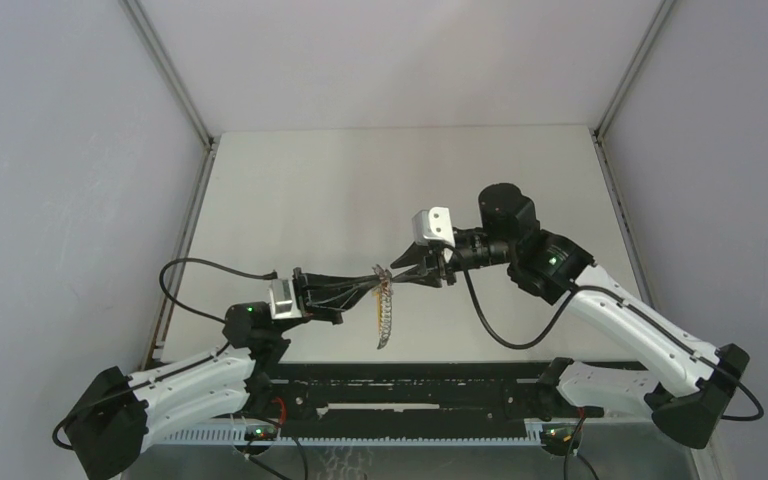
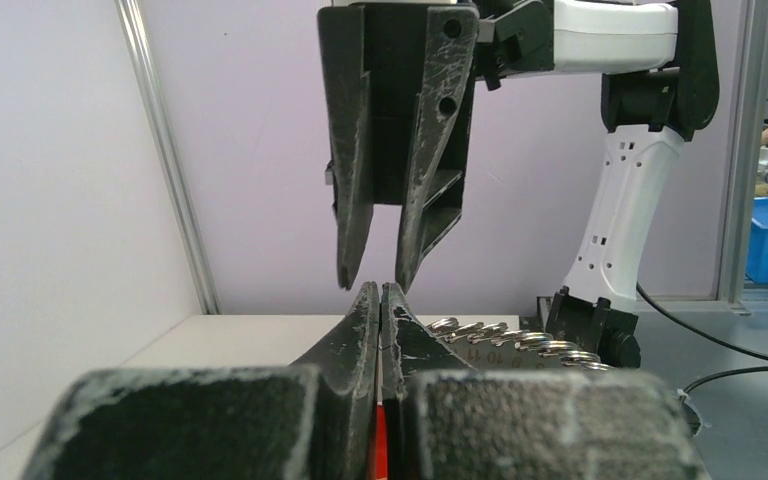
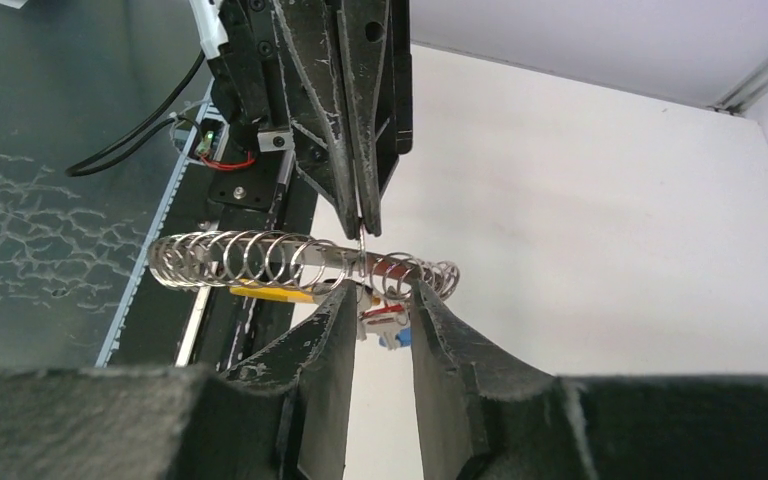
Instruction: Put the keys on the keyring
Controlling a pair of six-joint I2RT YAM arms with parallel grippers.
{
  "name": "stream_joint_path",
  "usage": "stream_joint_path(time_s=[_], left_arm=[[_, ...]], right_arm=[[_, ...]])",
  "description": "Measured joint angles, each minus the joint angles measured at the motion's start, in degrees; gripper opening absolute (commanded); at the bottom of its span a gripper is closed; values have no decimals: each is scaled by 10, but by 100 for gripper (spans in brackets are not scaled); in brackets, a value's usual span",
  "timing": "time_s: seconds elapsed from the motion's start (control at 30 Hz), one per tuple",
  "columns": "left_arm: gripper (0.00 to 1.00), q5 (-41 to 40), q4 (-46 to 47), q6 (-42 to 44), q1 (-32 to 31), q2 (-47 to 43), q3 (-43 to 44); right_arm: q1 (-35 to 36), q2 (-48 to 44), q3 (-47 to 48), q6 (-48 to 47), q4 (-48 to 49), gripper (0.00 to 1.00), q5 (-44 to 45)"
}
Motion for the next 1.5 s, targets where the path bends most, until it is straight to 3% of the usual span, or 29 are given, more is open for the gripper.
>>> stream_joint_path(time_s=[1.07, 1.23, 1.37, 1.5], left_arm=[[0, 0, 7, -3, 0, -3, 0], [0, -2, 7, -3, 0, -3, 0], [0, -2, 8, -3, 0, -3, 0], [0, -2, 8, -3, 0, -3, -2]], right_arm=[[15, 48, -3, 1, 22, 24, -72], [21, 49, -3, 5, 22, 18, -70], [24, 49, -3, 16, 27, 2, -56], [25, 49, -3, 25, 31, 0, -36]])
